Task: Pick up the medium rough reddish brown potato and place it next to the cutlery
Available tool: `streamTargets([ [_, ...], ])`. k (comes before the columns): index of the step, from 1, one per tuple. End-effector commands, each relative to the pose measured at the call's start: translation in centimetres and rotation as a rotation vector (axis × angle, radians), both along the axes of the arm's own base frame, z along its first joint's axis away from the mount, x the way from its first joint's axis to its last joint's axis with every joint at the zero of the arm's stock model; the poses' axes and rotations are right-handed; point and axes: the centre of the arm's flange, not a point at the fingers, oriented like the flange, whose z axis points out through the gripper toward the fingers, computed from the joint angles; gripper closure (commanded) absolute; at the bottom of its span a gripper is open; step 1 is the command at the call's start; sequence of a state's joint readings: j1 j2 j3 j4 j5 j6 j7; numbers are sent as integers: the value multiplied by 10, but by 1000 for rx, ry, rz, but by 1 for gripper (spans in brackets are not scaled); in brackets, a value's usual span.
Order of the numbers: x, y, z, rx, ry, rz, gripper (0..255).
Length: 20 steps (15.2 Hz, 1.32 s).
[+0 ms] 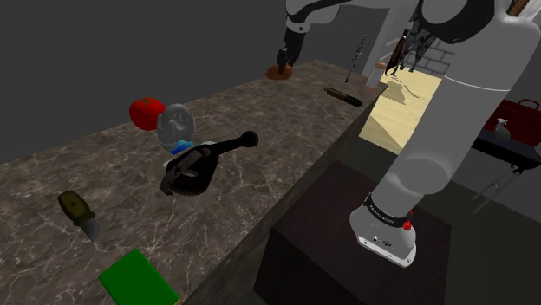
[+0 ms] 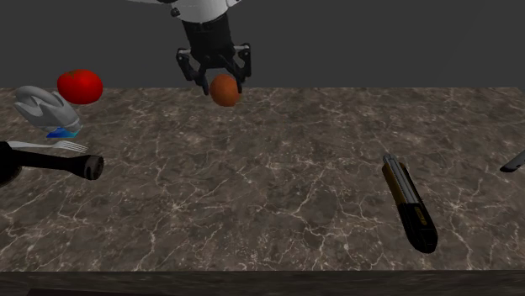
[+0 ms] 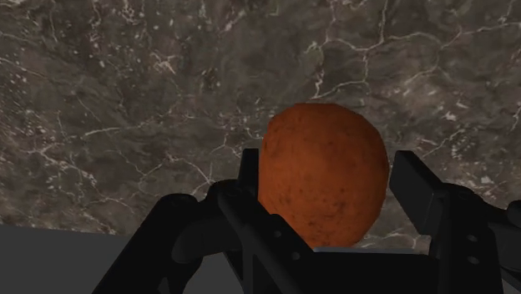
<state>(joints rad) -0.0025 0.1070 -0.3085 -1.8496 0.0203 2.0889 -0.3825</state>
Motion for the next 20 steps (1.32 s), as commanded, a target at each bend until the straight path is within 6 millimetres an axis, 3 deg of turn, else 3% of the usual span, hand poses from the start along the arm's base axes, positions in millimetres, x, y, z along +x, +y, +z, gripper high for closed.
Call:
streamTargets([
  [1, 11, 25, 2, 0, 0, -1, 255],
  [20, 105, 257, 3, 0, 0, -1, 255],
])
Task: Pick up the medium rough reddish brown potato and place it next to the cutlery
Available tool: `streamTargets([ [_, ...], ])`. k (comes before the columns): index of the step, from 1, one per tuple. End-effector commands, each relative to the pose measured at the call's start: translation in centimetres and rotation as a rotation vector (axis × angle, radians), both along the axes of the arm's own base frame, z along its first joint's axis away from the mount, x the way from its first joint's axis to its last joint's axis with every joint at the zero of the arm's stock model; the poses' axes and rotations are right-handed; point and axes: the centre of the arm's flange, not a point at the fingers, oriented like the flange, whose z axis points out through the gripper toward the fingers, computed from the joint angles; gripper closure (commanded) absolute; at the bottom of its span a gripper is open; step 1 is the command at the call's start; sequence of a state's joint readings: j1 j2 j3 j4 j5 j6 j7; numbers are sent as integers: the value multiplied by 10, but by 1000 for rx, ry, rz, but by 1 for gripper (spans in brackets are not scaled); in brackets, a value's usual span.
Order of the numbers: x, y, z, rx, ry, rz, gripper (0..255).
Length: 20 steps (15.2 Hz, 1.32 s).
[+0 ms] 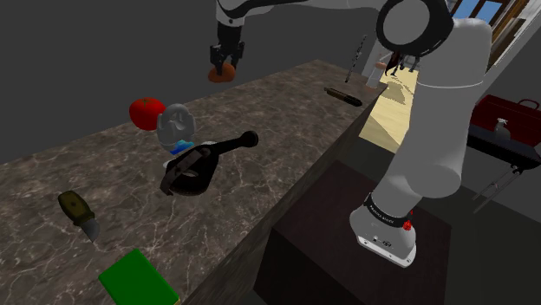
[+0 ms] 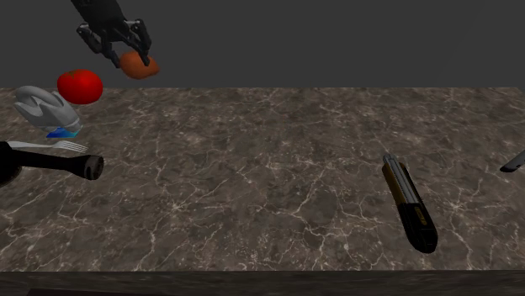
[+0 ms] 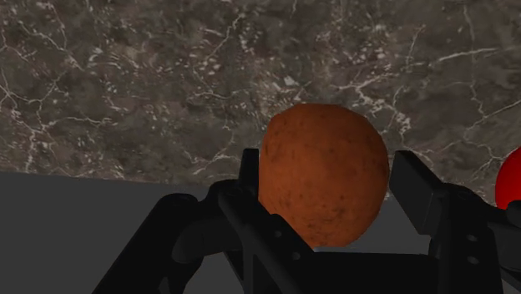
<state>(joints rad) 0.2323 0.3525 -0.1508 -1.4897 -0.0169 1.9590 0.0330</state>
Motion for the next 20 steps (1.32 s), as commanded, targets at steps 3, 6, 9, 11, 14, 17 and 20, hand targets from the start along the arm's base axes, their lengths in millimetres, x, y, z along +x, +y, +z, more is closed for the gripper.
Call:
streamTargets([
  [3, 21, 48, -2, 0, 0, -1, 255],
  [6, 36, 84, -2, 0, 0, -1, 255],
  [9, 51, 121, -2, 0, 0, -1, 255],
  [11, 61, 146, -2, 0, 0, -1, 255],
  [14, 64, 154, -12, 0, 0, -1, 255],
  [17, 64, 154, -28, 0, 0, -1, 255],
  [20, 64, 154, -44, 0, 0, -1, 255],
])
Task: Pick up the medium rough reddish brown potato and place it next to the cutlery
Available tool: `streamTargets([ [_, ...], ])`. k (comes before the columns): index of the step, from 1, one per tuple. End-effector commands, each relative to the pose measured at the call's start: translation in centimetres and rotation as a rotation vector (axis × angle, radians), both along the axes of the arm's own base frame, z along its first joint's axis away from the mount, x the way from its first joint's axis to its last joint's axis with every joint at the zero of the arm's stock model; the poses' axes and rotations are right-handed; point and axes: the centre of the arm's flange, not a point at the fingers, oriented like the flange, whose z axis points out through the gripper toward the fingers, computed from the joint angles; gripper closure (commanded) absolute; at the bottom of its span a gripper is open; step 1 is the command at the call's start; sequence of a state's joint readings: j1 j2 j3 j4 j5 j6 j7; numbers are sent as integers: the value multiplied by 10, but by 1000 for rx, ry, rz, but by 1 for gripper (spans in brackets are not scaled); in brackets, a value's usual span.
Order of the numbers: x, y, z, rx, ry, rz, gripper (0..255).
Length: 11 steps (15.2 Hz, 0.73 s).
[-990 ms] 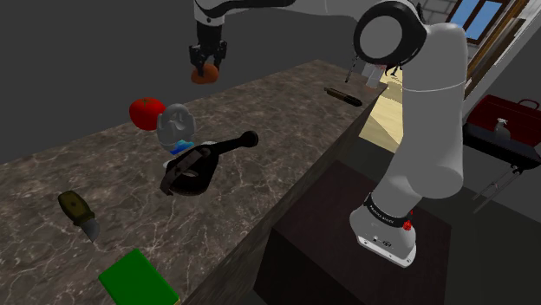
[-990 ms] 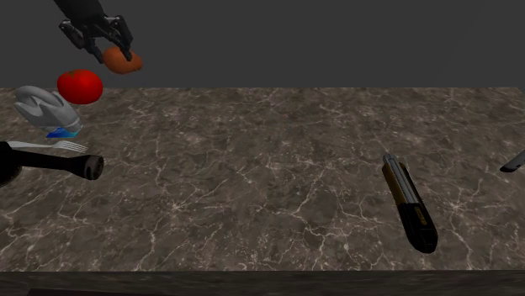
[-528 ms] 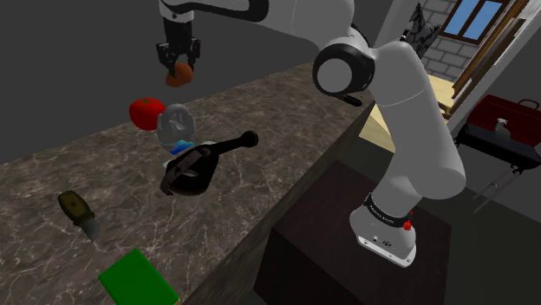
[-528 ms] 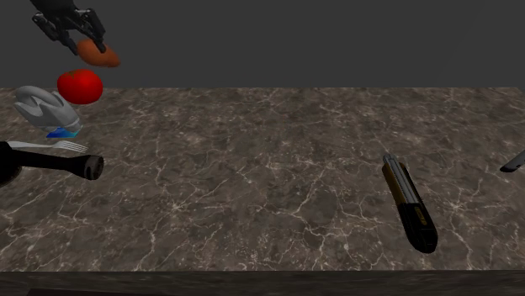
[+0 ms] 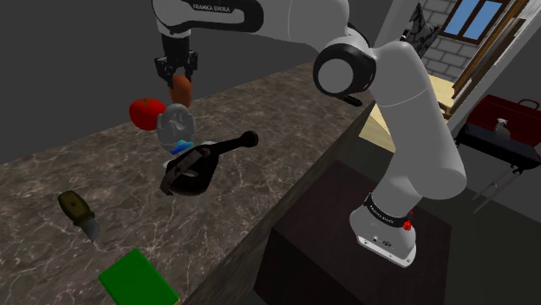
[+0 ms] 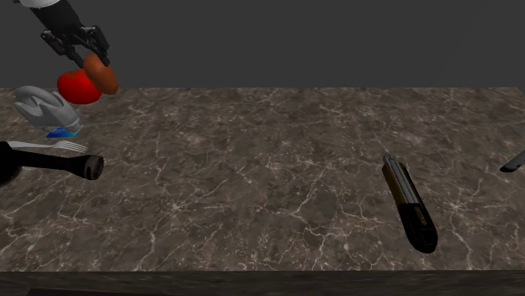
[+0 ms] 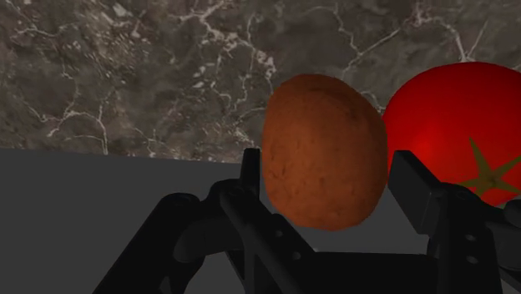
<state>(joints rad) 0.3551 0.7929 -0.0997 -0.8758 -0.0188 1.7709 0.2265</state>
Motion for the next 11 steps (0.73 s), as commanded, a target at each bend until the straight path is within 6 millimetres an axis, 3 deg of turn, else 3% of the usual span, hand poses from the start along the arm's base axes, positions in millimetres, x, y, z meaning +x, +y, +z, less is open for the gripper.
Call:
streamTargets([
  [1, 0, 0, -10, 0, -1, 0, 255],
  [11, 0, 0, -63, 0, -1, 0, 255],
])
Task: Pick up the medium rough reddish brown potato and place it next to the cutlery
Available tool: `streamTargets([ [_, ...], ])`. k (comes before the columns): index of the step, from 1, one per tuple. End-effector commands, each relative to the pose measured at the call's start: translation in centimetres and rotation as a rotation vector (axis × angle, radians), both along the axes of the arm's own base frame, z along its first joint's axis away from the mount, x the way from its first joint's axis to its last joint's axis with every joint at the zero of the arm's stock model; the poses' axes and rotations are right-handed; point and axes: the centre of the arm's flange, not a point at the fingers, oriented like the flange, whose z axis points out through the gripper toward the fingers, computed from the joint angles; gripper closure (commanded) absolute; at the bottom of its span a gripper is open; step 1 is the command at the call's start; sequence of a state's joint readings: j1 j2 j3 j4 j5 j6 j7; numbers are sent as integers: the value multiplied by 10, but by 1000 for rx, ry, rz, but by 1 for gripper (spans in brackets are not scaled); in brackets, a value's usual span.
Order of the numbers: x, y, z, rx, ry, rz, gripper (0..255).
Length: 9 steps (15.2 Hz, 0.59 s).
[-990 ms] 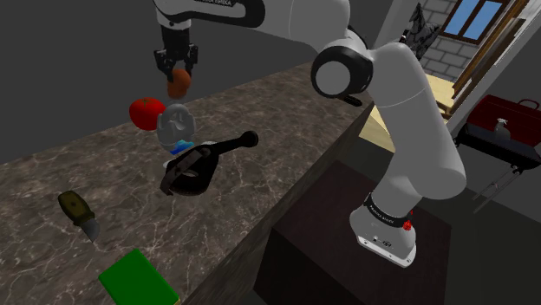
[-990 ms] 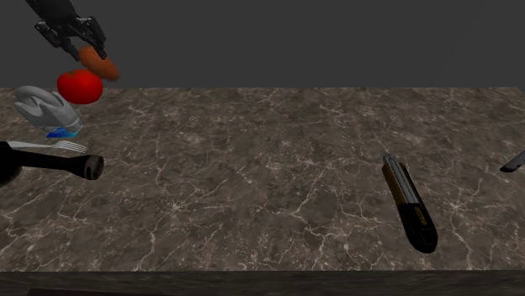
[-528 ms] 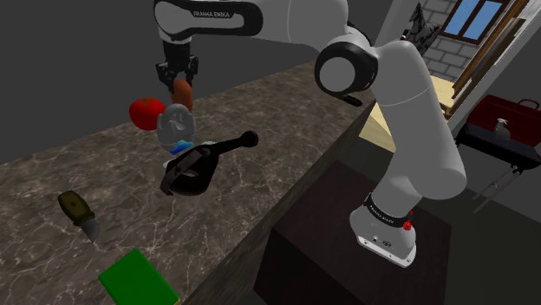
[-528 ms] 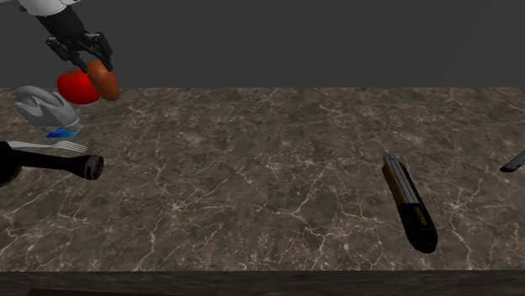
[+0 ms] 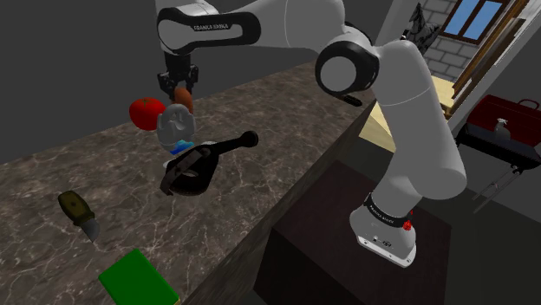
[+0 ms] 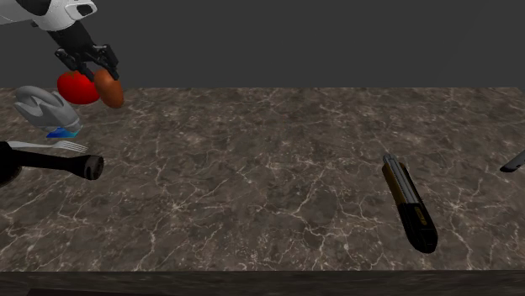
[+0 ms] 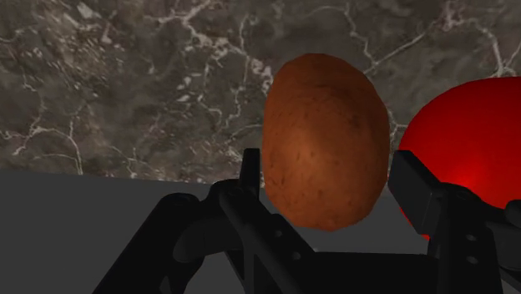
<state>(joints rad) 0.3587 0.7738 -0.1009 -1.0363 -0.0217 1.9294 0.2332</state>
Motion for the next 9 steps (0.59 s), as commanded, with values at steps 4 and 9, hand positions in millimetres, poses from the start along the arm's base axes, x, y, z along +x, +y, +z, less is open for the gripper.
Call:
streamTargets([
  [4, -1, 1, -36, -4, 16, 0, 255],
  [9, -1, 1, -44, -4, 16, 0, 255],
])
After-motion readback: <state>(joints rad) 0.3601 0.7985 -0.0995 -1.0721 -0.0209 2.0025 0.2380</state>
